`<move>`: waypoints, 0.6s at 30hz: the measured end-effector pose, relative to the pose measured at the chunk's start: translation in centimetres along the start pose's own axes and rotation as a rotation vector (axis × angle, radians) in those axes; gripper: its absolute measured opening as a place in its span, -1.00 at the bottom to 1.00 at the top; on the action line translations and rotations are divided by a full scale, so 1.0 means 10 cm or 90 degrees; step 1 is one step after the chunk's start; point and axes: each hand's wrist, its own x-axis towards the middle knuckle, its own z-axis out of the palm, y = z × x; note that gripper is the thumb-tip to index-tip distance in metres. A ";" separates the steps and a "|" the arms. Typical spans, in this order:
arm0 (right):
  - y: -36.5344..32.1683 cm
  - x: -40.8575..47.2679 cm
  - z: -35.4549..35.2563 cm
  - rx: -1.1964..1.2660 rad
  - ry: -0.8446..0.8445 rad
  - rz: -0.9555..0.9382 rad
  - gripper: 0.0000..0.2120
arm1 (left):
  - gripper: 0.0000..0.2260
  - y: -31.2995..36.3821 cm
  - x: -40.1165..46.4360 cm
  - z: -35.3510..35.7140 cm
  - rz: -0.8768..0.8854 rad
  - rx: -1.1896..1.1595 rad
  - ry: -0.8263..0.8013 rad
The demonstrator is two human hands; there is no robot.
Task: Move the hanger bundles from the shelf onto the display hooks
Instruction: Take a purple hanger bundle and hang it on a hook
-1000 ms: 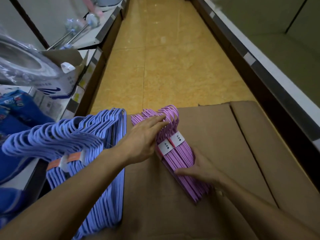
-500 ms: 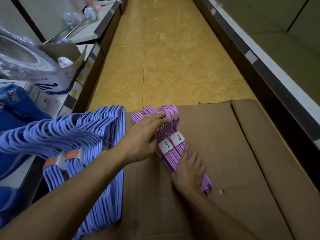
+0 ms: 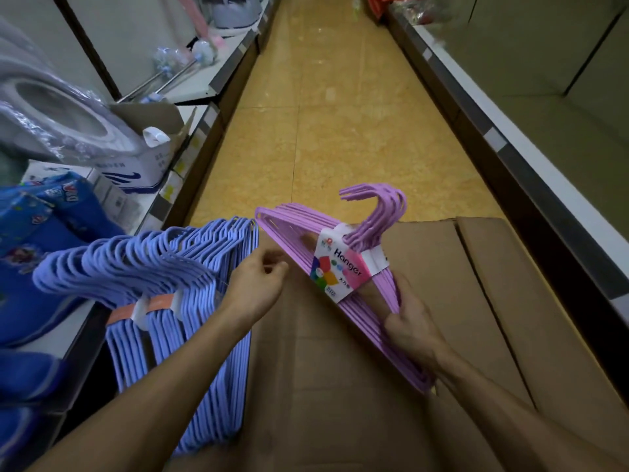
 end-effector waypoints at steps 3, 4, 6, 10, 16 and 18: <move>-0.14 -0.06 -0.27 0.077 -0.033 -0.040 -0.32 | -0.54 0.00 0.05 0.05 -0.169 -0.228 -0.012; -0.19 -0.08 -0.34 0.098 -0.052 -0.039 -0.29 | -0.50 0.03 0.05 0.05 -0.209 -0.347 -0.023; -0.27 -0.12 -0.45 0.136 -0.074 -0.046 -0.29 | -0.58 0.12 0.05 0.02 -0.232 -0.547 -0.050; -0.32 -0.21 -0.52 0.182 -0.124 -0.043 -0.28 | -0.59 0.26 0.13 -0.09 -0.167 -0.764 -0.098; -0.37 -0.25 -0.47 0.131 -0.139 -0.074 -0.31 | -0.80 0.52 0.14 -0.18 -0.235 -0.833 0.052; -0.44 -0.23 -0.47 0.121 -0.109 -0.103 -0.38 | -0.84 0.58 0.11 -0.24 -0.235 -0.825 0.051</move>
